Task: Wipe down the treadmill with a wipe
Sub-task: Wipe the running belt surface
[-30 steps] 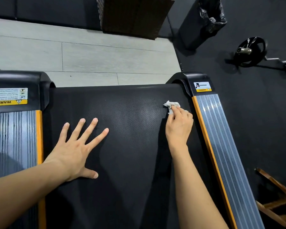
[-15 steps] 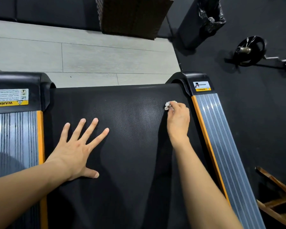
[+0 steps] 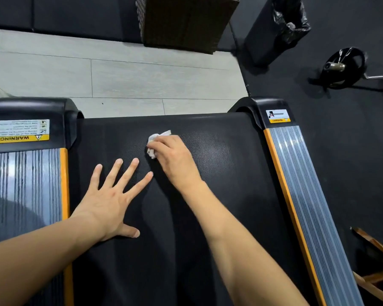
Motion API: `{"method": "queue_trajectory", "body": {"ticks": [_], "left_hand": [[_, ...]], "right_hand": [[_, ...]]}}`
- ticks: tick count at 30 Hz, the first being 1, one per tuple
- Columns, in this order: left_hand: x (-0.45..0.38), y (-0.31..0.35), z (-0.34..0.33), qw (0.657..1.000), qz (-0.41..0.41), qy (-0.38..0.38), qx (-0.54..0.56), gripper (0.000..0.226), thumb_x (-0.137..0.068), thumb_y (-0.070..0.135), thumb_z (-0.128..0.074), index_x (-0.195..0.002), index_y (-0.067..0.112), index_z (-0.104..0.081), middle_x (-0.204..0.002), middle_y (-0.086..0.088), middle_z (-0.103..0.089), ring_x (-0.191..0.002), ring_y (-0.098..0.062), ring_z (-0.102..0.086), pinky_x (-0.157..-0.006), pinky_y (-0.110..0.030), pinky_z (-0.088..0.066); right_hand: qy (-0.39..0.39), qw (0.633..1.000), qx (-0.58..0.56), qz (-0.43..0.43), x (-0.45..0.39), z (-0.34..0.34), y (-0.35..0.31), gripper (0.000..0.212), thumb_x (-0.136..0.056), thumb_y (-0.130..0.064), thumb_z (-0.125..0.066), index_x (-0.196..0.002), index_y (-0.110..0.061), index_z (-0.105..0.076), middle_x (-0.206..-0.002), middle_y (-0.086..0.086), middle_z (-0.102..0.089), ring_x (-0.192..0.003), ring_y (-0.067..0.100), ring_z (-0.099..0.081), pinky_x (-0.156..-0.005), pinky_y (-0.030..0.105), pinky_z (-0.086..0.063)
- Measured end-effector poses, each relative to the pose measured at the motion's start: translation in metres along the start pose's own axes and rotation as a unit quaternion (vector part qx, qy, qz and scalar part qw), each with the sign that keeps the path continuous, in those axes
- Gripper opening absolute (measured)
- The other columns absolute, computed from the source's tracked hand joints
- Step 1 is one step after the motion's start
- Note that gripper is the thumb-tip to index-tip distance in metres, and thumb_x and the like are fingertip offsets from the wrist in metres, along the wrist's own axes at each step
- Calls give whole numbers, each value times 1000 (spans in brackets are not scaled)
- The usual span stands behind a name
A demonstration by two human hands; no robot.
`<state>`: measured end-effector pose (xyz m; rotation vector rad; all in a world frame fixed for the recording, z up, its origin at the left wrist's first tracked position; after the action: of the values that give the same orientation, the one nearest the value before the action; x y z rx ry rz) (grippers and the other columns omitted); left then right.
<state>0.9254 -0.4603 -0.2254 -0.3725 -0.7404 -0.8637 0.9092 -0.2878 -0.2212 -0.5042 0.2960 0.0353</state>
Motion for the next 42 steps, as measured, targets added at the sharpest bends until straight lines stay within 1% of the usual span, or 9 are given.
{"method": "queue_trajectory", "body": {"ticks": [3, 10, 14, 18, 23, 26, 31, 36, 42], "left_hand": [[0, -1, -1, 1000, -1, 7, 5, 134, -71, 94, -48, -131, 38, 57, -142, -6, 63, -141, -38, 45, -120, -65, 14], [-1, -2, -2, 1000, -7, 3, 14, 134, -70, 95, -48, -131, 39, 58, -139, -5, 65, -139, -37, 47, -120, -65, 16], [-1, -2, -1, 1000, -3, 1, 6, 133, -71, 94, -47, -130, 39, 58, -140, -6, 64, -139, -38, 46, -120, -65, 14], [-1, 0, 0, 1000, -4, -2, 4, 133, -72, 94, -47, -130, 38, 58, -141, -7, 63, -140, -39, 45, -120, -65, 14], [-2, 0, -1, 1000, -7, 5, 19, 133, -72, 93, -49, -130, 40, 58, -140, -4, 65, -139, -36, 48, -119, -64, 18], [-2, 0, -1, 1000, -7, 2, 21, 133, -72, 93, -49, -129, 40, 58, -139, -4, 65, -138, -37, 48, -119, -65, 17], [-4, 1, -2, 1000, -6, 13, 21, 133, -73, 92, -49, -130, 39, 58, -142, -7, 63, -139, -38, 48, -119, -66, 17], [-5, 0, -5, 999, -6, 27, 35, 135, -72, 91, -53, -134, 38, 55, -147, -9, 57, -140, -38, 46, -117, -67, 18], [-3, 1, -3, 998, -12, 45, 42, 136, -73, 88, -57, -139, 38, 51, -146, -6, 59, -141, -38, 45, -118, -67, 13]], "right_hand": [[47, 995, 84, -11, 1, 38, 58, 17, -83, -3, -69, -98, -11, -74, -104, 4, -71, -94, 24, -60, -89, 33, -48], [199, 904, 109, -363, 32, 99, 151, 25, -86, 0, -57, -98, -13, -74, -98, 8, -71, -91, 34, -63, -82, 39, -46], [65, 992, -27, -107, -17, 19, 28, 25, -81, 0, -55, -94, -11, -73, -96, 3, -72, -89, 28, -65, -87, 42, -51], [-11, 1000, -5, 16, -22, 8, 12, 19, -87, -5, -61, -100, -12, -75, -107, 3, -72, -97, 22, -58, -93, 30, -46], [113, 945, 161, -262, -11, 101, 167, 24, -84, -1, -57, -92, -16, -74, -96, 7, -72, -90, 33, -64, -80, 39, -50], [159, 903, 128, -378, -9, 99, 166, 25, -88, 0, -55, -98, -12, -74, -103, 9, -71, -96, 35, -61, -82, 33, -42], [15, 989, -88, -119, -58, 6, 15, 18, -80, 4, -67, -91, -6, -76, -95, 9, -74, -91, 31, -67, -87, 34, -51], [-177, 979, -70, 72, -65, -23, -39, 19, -82, -4, -67, -96, -12, -77, -107, 3, -73, -96, 27, -61, -87, 33, -44], [49, 959, 52, -273, -42, 49, 82, 23, -87, -7, -63, -98, -18, -79, -102, 5, -73, -101, 29, -66, -86, 25, -46]]}}
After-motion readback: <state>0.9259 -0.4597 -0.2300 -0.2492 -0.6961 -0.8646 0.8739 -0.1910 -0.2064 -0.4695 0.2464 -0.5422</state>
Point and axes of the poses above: each hand's wrist, its own x-axis away from the middle knuckle, its own z-axis out of the back of the hand, y = z × x, the point moved 5 cm from there along -x, towards the middle knuckle
